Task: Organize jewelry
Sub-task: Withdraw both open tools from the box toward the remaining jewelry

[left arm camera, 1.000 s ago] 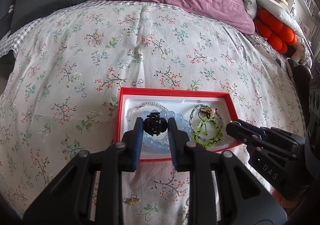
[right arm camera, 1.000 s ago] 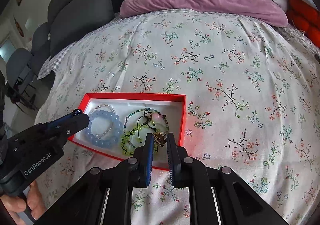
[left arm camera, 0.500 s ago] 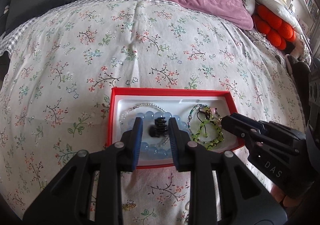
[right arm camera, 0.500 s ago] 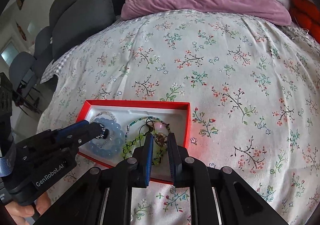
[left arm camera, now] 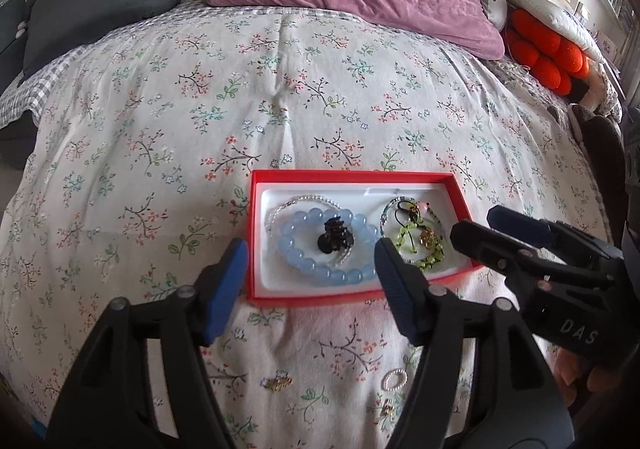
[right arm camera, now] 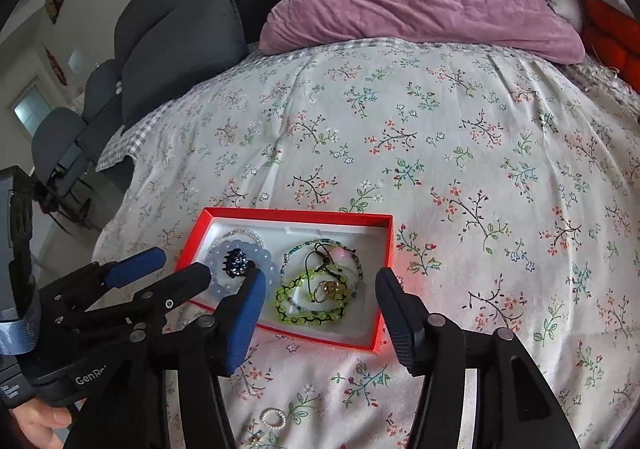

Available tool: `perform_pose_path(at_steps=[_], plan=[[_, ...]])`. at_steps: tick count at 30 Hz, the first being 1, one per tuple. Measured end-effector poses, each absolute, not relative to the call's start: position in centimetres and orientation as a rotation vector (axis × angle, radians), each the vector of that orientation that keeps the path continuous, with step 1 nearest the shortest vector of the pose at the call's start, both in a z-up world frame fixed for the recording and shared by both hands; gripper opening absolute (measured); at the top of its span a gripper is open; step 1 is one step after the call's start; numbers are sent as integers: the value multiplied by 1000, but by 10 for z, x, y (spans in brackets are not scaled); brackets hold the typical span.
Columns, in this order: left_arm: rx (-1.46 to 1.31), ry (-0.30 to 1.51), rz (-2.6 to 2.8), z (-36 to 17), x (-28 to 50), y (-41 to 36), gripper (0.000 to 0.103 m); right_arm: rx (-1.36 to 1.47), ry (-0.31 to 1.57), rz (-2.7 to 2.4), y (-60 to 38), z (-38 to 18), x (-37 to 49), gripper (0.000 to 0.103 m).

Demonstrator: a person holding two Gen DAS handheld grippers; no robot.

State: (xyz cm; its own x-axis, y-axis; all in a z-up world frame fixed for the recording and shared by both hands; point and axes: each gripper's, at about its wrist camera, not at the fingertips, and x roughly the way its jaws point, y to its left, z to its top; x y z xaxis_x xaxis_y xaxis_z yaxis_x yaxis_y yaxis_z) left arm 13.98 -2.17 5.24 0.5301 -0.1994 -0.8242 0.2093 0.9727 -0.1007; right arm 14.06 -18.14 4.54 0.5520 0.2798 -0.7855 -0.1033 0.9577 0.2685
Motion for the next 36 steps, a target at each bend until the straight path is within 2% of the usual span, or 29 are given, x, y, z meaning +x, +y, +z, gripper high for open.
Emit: perform_pose_path(at_steps=[3,5,6,14,24,36], plan=[[37,986,-243,55,130,-18,77,173,960,237,-179,50,132,61],[46,996,-232,55,123,-14,84,160,961,234,-180,53,124,69],[45,1003,-228,55,120,-12,84,158,961,233,-180,53,120,73],[51,1070,-225,47,94,6,94,105,994,211,-187,54,91,81],[85,1127,-249,33,65,23,95,106,1110,174,-201,38,69,81],[236,1145,-380,3,22,31,95,-33,1105,140,-212,29,35,81]])
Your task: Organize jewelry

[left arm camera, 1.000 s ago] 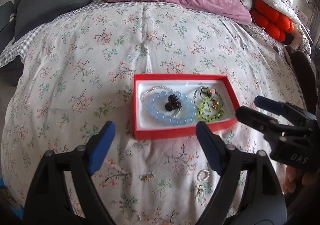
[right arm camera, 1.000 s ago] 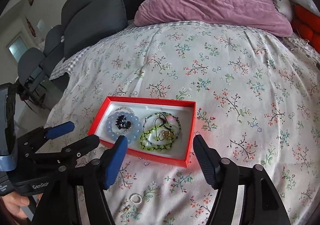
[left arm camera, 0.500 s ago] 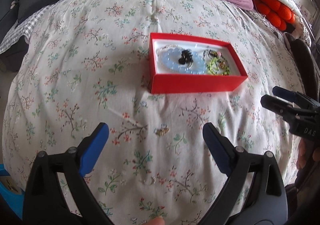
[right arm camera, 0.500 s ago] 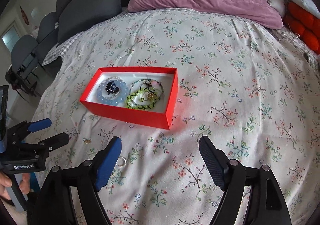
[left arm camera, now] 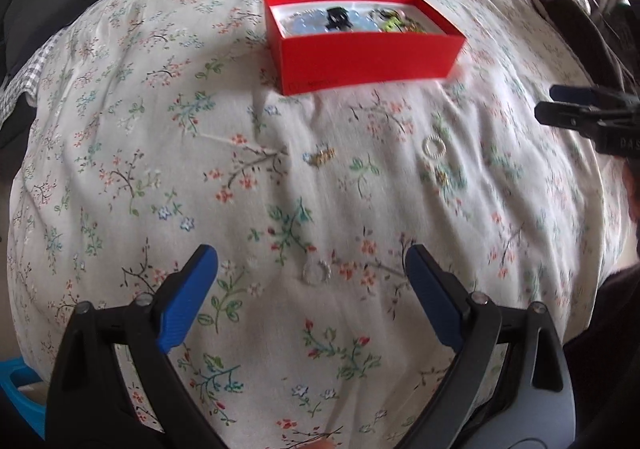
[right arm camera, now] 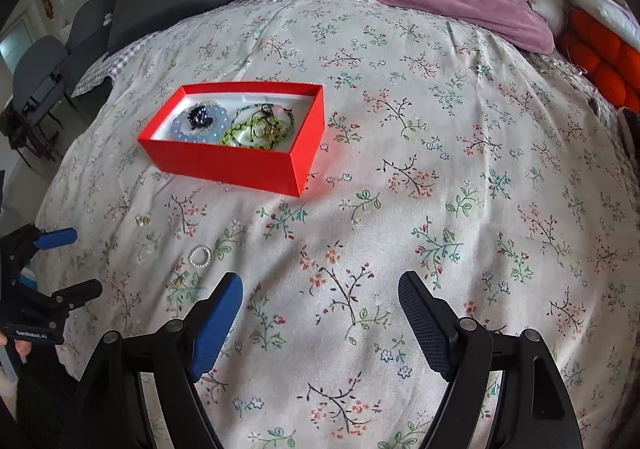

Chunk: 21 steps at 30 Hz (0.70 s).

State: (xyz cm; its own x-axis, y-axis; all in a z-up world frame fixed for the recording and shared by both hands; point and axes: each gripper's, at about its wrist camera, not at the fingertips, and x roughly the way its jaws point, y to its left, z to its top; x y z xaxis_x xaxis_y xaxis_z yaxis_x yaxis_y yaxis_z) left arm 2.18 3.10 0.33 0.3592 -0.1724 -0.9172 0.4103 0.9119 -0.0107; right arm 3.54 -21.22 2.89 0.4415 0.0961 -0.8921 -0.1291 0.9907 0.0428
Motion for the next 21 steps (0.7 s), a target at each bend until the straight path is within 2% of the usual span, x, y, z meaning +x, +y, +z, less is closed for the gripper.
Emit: perform_pose_path(at_steps=[11,14,21], plan=[[281,1127,-489,-11,3,37,94,-98,1171,199,-185,-1,16,82],[285,1112,-515,-10,3,35,88,-114,1178,221,-173,-6,14,82],[289,1064,-553,-9,13,28,84,-127,1162,325,-139,-19,11,82]])
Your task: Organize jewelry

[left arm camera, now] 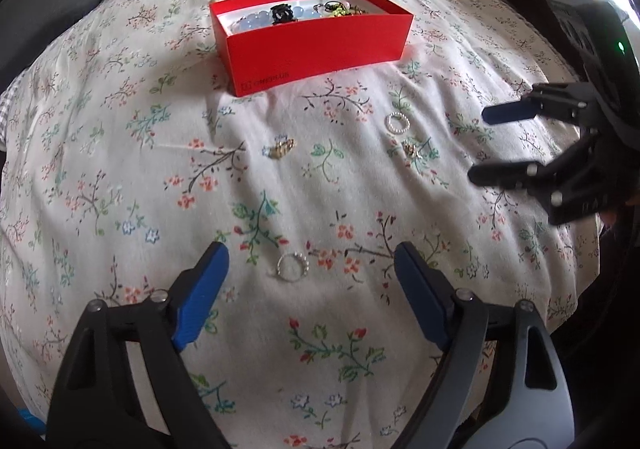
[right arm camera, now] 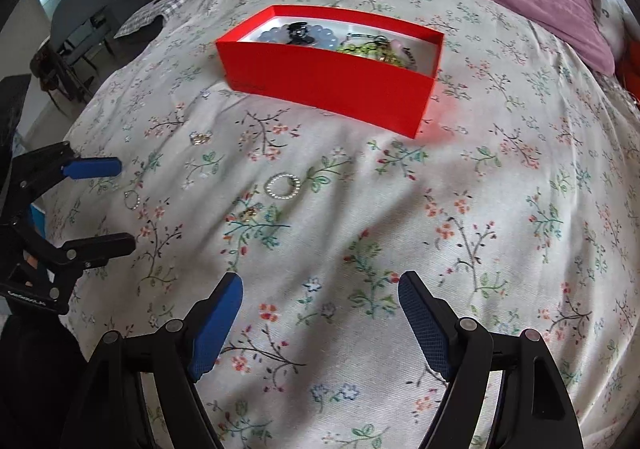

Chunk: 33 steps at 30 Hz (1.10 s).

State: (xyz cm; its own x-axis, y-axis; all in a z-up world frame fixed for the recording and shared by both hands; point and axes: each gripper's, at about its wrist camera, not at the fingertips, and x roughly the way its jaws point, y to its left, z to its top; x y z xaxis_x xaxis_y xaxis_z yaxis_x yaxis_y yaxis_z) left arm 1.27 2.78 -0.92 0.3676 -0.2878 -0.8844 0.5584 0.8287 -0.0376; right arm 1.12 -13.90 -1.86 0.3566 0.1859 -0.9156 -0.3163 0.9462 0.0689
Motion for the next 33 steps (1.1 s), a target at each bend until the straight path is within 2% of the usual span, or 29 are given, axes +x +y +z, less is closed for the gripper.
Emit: perform_pose_path(at_steps=[7,11,16,22,27,33], plan=[[276,1068,-543,-15,23,26,83,-151,1159,417,-109,-33,11,81],[263,1059,-533,-17,31,28,75,-129,1155,420,-100,-40,15,79],[216,1051,-546,-16,37,31,69,-130,1124,412,-91,-40,28,54],[187,1044,-555,-16,44,30,59,-158,1086,437,-81,-42,35,33],[193,1033,-563,-17,48,23,52,-167,1076,452,-80,-41,36,20],[194,1045,-556,-22,57,17,48,-175,1073,466,-82,-40,31,11]])
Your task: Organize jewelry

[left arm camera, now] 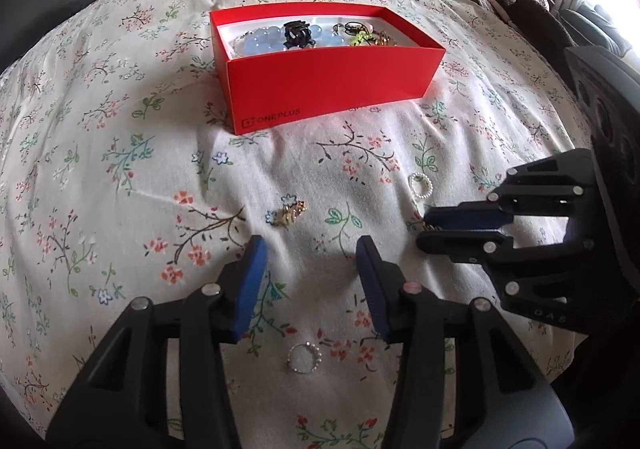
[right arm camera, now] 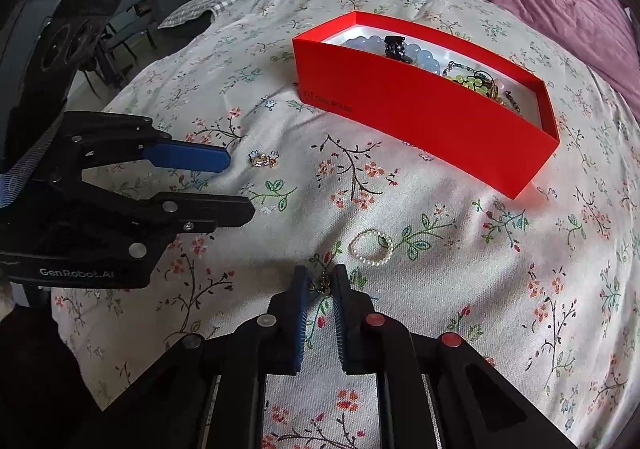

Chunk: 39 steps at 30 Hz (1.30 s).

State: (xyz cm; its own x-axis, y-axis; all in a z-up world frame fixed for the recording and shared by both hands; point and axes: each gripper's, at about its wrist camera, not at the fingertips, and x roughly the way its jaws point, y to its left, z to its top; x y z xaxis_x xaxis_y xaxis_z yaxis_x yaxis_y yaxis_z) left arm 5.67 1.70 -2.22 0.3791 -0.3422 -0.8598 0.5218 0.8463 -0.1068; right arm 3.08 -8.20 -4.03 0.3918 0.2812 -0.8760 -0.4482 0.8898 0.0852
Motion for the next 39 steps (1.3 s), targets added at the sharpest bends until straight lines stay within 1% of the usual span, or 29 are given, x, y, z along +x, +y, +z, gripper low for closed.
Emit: perform_pose_path(at_steps=[4,10,12,17,21,31,39], plan=[[198,1049,-540,-25,62,12,42,-172,1076,468,-84,-39,29,9],[234,1049,-520,-28,66,0,36,-159,1086,464,-89,-36,26,8],[240,1048,-516,-29,66,-1,31,-156,1088,462,-90,-35,25,8],[229,1052,-508,-28,67,2,16,-153,1090,463,-95,-32,23,8],[225,1054,-504,-28,66,1,8,-145,1092,455,-100,-30,21,8],[221,1061,-503,-19,59,1,7,-110,1078,434,-117,-16,23,8],[181,1032,-511,3,58,3,7,-80,1050,421,-123,1,27,8]])
